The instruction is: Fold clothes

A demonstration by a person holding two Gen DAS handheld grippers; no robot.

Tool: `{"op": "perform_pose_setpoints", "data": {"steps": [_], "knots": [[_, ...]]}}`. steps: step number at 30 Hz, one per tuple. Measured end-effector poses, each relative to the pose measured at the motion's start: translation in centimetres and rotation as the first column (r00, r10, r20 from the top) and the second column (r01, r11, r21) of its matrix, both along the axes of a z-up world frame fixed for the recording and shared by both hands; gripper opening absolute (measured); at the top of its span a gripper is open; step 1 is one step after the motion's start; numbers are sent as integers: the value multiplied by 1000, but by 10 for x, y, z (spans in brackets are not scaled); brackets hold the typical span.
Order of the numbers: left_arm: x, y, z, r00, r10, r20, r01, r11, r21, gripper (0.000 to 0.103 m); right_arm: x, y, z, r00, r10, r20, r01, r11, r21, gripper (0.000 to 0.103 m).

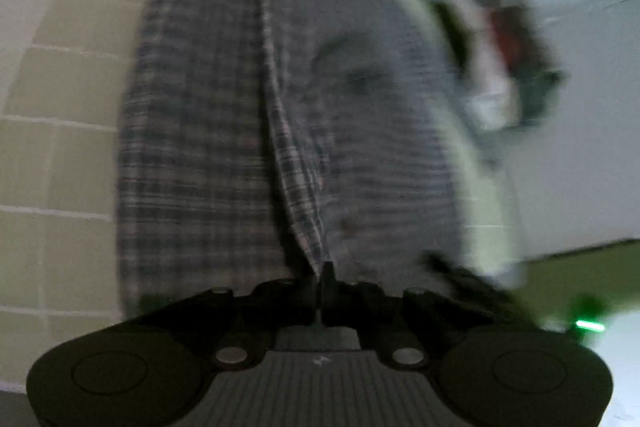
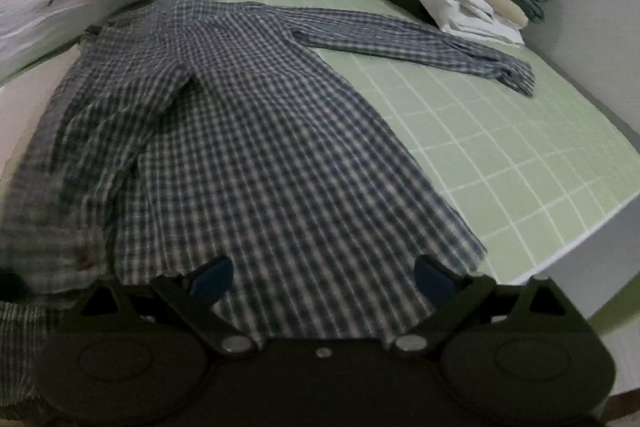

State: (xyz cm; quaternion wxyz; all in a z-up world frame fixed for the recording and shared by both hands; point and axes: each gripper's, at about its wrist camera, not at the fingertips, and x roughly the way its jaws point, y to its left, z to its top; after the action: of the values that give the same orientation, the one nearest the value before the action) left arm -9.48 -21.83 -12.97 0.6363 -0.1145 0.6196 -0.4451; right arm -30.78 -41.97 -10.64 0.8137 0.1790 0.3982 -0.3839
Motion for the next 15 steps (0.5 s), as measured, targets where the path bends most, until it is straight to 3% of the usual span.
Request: {"op": "perform_pose_setpoints", "data": {"steps": [2,3,6,9,11,12,14,15], "knots": [[2,6,5,999,-32,-35,30,999,-43,1,3,1,-2,1000,-12,-10,12,1000,7,98],[3,8,4,999,-41,-28,40,999,-24,1,7,1,-5,1000,-16,-15,16,1000,16,98],[6,15,-9,999,-33,44,26,989,148,5,18,3,-11,999,-6,-36,7,999,40,98],[7,23,-23,1000,8,6,-9,986,167,13,27,9,-9,997,35,-61,-34,999,22,98],[7,24,-21,1000,14,-6,-13,992,129,34,31,15,-6,995,62,-75,-62,998,-1,98],[6,22,-17,1000,7,8,-8,992,122,39,33,16,-6,994,75,-80,-76,997,-3,98],[5,16,-8,998,-9,60,2,992,124,63,37,14,-4,992,93,-85,-94,996,-4,98],[3,12,-2,995,-14,102,1,991,130,69,40,13,-4,991,102,-88,-103,995,-5,98]]}}
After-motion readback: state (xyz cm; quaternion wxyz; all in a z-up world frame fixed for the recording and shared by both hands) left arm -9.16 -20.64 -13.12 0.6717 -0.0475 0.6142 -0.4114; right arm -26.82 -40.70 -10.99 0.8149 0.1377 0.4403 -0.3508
